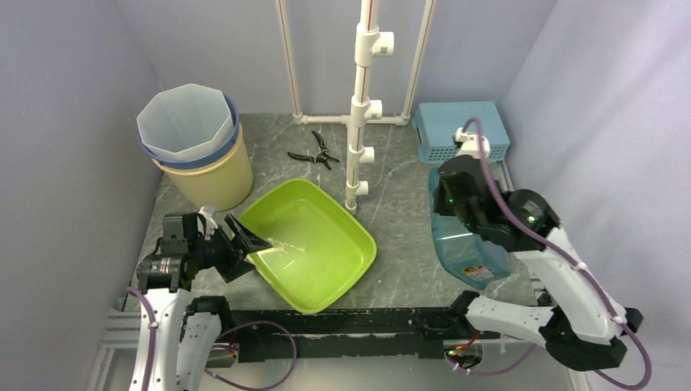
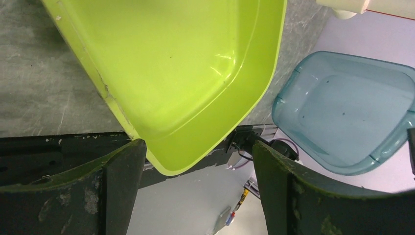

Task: Turn the large container upside down

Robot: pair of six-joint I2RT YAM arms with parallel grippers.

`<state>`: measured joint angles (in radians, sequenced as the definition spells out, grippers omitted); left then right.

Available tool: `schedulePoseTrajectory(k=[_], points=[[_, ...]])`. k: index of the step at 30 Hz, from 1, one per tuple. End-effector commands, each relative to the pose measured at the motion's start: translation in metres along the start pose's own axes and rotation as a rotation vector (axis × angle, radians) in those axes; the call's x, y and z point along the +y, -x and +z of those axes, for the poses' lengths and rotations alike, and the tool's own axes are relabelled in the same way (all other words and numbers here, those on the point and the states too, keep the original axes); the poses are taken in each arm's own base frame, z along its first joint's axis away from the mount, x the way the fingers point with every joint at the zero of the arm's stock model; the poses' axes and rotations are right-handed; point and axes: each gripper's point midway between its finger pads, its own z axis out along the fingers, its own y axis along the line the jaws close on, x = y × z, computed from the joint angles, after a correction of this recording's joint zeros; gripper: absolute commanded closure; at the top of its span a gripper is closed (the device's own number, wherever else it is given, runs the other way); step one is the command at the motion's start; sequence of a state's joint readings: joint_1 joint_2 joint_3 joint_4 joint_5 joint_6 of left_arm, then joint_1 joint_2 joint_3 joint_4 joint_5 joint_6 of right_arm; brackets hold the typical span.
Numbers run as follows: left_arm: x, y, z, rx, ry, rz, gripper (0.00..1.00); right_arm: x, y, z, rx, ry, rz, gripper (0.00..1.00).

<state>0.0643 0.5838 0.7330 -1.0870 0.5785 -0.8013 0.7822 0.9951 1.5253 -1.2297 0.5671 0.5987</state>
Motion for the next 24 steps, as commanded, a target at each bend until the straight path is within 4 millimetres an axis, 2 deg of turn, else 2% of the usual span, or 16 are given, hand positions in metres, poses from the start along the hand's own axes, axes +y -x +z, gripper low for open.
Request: schedulePoseTrajectory(k=[1, 8, 24], points=[[0.004, -0.002, 0.001, -0.006, 0.002, 0.002, 0.15, 0.007, -0.003, 0.015, -0.017, 0.008, -0.031, 1.0], [0.006, -0.003, 0.004, -0.001, -0.004, -0.015, 0.15, 0.018, -0.028, 0.037, 0.041, 0.029, -0.056, 1.0], [0.009, -0.006, 0.002, 0.0, 0.012, -0.015, 0.16, 0.018, -0.066, 0.066, 0.101, 0.001, -0.066, 1.0]])
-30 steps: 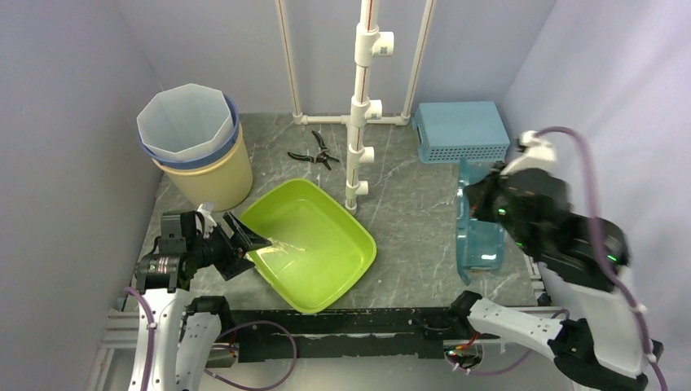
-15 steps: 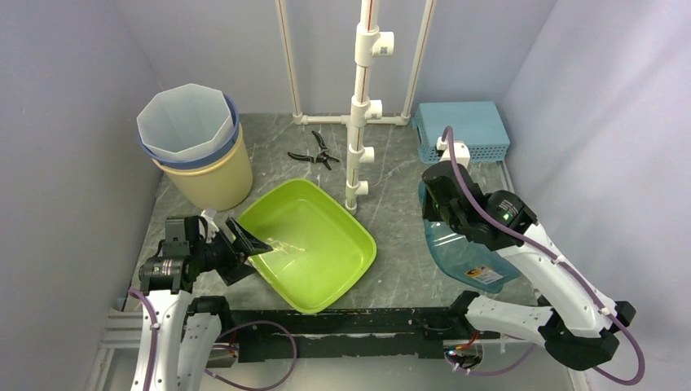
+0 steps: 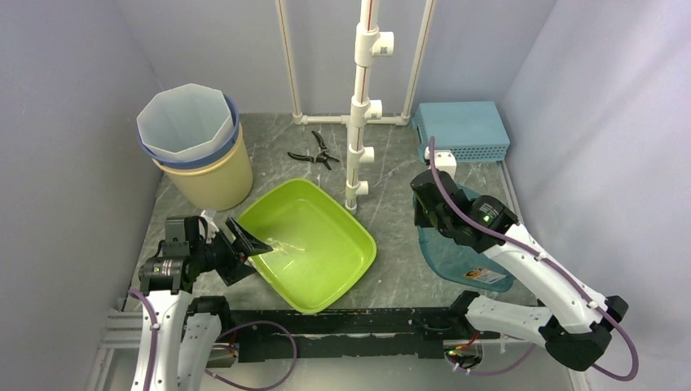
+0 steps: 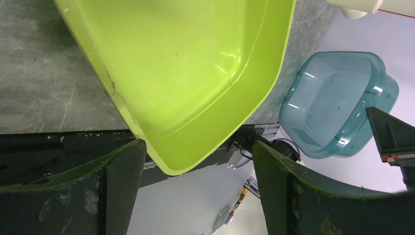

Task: Turn the large container upside down

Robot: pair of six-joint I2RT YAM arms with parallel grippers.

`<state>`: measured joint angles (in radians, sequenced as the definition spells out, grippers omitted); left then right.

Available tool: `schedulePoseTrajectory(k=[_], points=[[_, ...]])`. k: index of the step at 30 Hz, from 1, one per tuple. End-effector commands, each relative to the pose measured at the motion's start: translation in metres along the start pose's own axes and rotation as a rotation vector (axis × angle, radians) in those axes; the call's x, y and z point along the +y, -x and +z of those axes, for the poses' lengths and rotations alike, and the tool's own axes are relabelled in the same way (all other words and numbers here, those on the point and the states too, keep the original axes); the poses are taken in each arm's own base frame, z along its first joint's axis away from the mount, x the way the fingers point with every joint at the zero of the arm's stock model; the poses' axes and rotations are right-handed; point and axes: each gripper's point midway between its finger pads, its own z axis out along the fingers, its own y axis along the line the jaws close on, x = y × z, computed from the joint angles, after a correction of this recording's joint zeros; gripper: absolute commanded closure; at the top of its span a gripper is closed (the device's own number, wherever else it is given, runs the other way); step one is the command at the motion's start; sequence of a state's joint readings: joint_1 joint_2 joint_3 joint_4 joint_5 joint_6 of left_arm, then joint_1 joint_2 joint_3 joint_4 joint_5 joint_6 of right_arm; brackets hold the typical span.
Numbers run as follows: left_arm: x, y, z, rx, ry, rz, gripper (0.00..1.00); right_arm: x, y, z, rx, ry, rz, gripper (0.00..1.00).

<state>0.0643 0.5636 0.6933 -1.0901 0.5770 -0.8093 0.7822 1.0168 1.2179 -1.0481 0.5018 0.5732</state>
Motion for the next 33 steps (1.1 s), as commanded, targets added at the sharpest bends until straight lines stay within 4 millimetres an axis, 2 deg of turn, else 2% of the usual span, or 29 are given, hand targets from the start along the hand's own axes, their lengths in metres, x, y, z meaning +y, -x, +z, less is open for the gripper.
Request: schedulePoseTrajectory(k=[1, 23, 33], points=[[-0.001, 0.0, -0.003, -0.014, 0.001, 0.007, 0.15, 0.005, 0.003, 0.008, -0.038, 0.015, 0.033, 1.0], [0.001, -0.004, -0.01, -0.024, 0.014, 0.005, 0.16, 0.009, -0.067, 0.083, 0.034, -0.055, 0.069, 1.0], [0.003, -0.005, -0.01, -0.033, 0.015, -0.003, 0.16, 0.009, -0.111, 0.113, 0.116, -0.078, 0.072, 1.0]])
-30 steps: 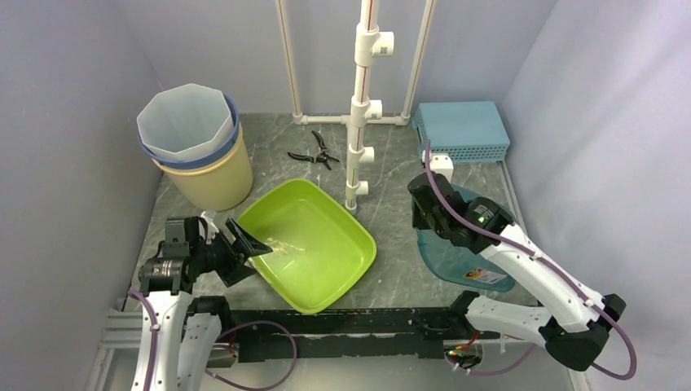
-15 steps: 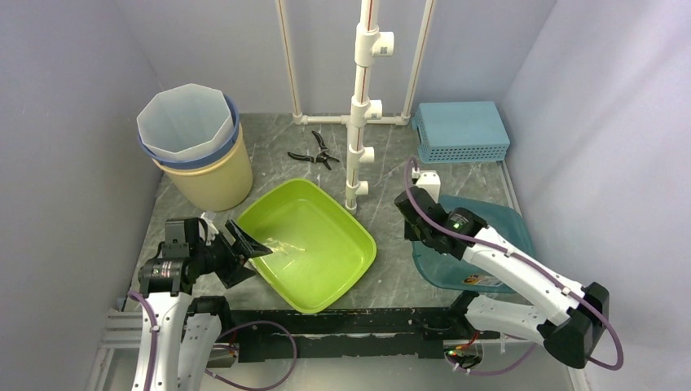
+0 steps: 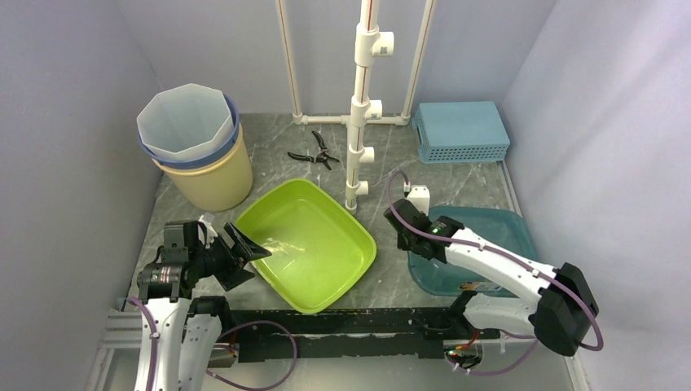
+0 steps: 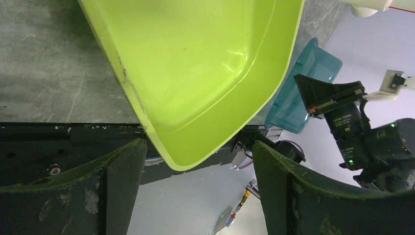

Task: Turn the large container upside down

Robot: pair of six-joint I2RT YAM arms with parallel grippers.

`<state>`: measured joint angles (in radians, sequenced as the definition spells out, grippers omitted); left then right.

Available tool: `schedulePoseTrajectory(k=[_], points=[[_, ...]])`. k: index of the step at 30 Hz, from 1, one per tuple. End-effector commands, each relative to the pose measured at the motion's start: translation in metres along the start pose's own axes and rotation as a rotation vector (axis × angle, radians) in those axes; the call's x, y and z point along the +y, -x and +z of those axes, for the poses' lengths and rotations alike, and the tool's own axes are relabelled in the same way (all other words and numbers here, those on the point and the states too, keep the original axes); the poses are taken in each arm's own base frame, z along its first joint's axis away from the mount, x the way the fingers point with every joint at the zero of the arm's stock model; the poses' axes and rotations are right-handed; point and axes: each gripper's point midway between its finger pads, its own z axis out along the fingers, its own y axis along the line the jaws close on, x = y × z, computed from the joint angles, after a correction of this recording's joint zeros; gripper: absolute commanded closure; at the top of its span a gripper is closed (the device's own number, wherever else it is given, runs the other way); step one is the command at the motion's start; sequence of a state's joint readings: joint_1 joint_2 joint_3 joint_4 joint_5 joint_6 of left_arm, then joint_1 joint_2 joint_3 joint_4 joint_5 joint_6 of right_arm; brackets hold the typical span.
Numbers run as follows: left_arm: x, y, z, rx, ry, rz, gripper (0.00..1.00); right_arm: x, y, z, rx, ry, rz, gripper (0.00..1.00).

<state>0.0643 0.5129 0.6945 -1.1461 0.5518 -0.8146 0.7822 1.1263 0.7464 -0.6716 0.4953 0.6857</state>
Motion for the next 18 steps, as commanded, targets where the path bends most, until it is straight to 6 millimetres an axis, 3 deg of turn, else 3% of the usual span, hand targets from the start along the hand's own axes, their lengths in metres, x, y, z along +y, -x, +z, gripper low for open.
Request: schedulePoseTrajectory(k=[1, 9, 18], points=[[-0.004, 0.002, -0.004, -0.017, -0.003, 0.005, 0.16, 0.012, 0.0, 0.012, -0.018, 0.028, 0.054, 1.0], [-0.003, 0.002, -0.006, -0.024, 0.001, 0.008, 0.16, 0.021, -0.013, 0.012, 0.033, 0.079, 0.087, 0.98], [-0.003, 0.002, -0.003, -0.015, -0.002, 0.006, 0.16, 0.02, -0.009, -0.011, 0.027, 0.147, 0.144, 0.56]])
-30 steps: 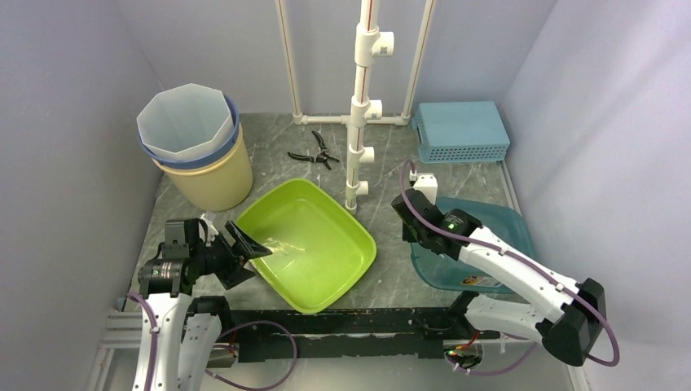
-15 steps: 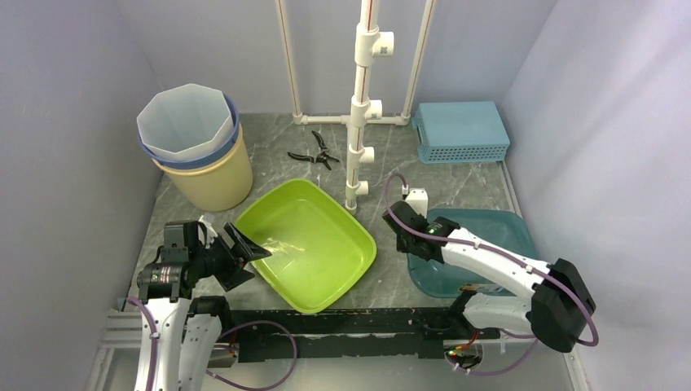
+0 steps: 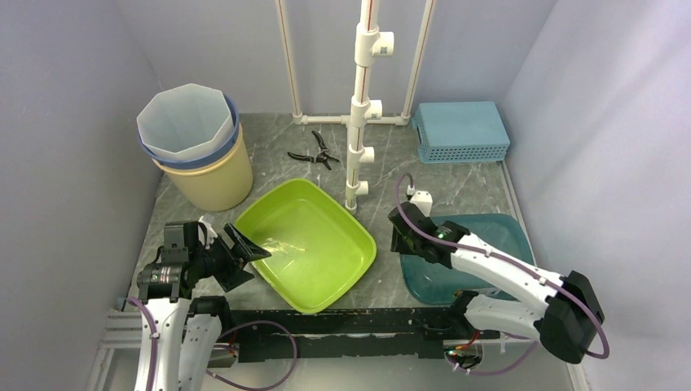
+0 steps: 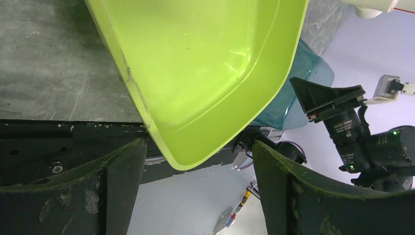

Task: Turn the large container upside down

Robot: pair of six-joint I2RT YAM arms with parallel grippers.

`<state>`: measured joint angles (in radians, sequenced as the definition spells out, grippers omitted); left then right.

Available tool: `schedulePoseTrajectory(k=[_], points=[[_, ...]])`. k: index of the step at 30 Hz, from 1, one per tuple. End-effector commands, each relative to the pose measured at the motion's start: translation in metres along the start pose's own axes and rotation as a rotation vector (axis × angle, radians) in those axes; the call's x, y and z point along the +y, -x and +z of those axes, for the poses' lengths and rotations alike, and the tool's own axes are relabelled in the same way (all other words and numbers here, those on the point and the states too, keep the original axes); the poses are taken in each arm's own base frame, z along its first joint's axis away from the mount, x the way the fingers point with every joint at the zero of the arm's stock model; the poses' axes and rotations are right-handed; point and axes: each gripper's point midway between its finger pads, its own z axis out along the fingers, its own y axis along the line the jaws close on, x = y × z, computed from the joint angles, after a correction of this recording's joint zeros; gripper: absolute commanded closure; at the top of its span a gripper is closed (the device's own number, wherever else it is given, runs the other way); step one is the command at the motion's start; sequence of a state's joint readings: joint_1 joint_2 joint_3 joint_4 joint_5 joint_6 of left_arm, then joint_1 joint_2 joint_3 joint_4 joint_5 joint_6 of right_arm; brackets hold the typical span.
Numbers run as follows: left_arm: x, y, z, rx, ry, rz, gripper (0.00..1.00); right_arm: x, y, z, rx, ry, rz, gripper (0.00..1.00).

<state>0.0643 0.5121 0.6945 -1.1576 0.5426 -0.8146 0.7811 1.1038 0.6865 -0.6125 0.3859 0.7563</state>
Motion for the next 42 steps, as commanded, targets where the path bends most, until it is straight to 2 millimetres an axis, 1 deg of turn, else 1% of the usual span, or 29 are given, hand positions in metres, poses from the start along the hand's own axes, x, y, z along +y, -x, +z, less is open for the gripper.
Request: schedulePoseTrajectory(k=[1, 3, 4, 6, 8, 9, 13, 16, 18, 20, 21, 23, 25, 28, 30, 33, 38, 42], points=[[-0.006, 0.003, -0.003, -0.013, -0.015, 0.014, 0.16, 0.006, 0.009, -0.018, -0.034, 0.065, 0.069, 0.53], [-0.006, 0.003, -0.004, -0.014, -0.014, 0.017, 0.16, 0.005, 0.012, -0.028, -0.044, 0.081, 0.099, 0.47], [-0.005, 0.003, -0.004, -0.015, -0.011, 0.018, 0.16, 0.003, 0.014, -0.034, -0.054, 0.084, 0.12, 0.42], [-0.005, 0.003, -0.004, -0.015, -0.008, 0.02, 0.16, -0.005, 0.016, -0.047, -0.065, 0.079, 0.182, 0.29], [-0.004, 0.002, -0.004, -0.015, -0.006, 0.019, 0.16, -0.017, 0.02, -0.061, -0.098, 0.057, 0.245, 0.18], [-0.004, 0.002, -0.004, -0.016, -0.007, 0.018, 0.16, -0.024, 0.023, -0.068, -0.122, 0.044, 0.281, 0.15], [-0.005, 0.003, -0.002, -0.017, -0.018, 0.015, 0.16, -0.061, 0.027, -0.091, -0.206, -0.04, 0.446, 0.09], [-0.006, 0.004, -0.002, -0.017, -0.019, 0.016, 0.16, -0.086, 0.02, -0.101, -0.241, -0.095, 0.576, 0.07], [-0.007, 0.005, -0.002, -0.016, -0.018, 0.016, 0.16, -0.102, 0.011, -0.103, -0.25, -0.136, 0.648, 0.07], [-0.007, 0.005, -0.002, -0.016, -0.016, 0.017, 0.16, -0.113, 0.004, -0.105, -0.261, -0.157, 0.724, 0.07], [-0.007, 0.006, -0.002, -0.018, -0.016, 0.018, 0.16, -0.114, 0.003, -0.106, -0.266, -0.148, 0.751, 0.06], [-0.007, 0.006, -0.002, -0.018, -0.015, 0.019, 0.16, -0.117, 0.001, -0.109, -0.269, -0.14, 0.793, 0.02], [-0.007, 0.006, -0.002, -0.02, -0.013, 0.018, 0.16, -0.123, -0.005, -0.11, -0.26, -0.16, 0.832, 0.01], [-0.007, 0.006, -0.002, -0.021, -0.014, 0.012, 0.16, -0.13, -0.018, -0.102, -0.237, -0.213, 0.851, 0.0], [-0.008, 0.005, -0.002, -0.019, -0.021, 0.01, 0.16, -0.132, -0.022, -0.101, -0.225, -0.24, 0.867, 0.0], [-0.008, 0.006, -0.002, -0.021, -0.019, 0.008, 0.16, -0.134, -0.02, -0.099, -0.234, -0.266, 0.844, 0.0], [-0.009, 0.006, -0.001, -0.018, -0.021, 0.008, 0.16, -0.143, -0.022, -0.095, -0.241, -0.391, 0.841, 0.0], [-0.008, 0.006, -0.002, -0.017, -0.014, 0.016, 0.16, -0.145, -0.016, -0.092, -0.26, -0.474, 0.804, 0.0]])
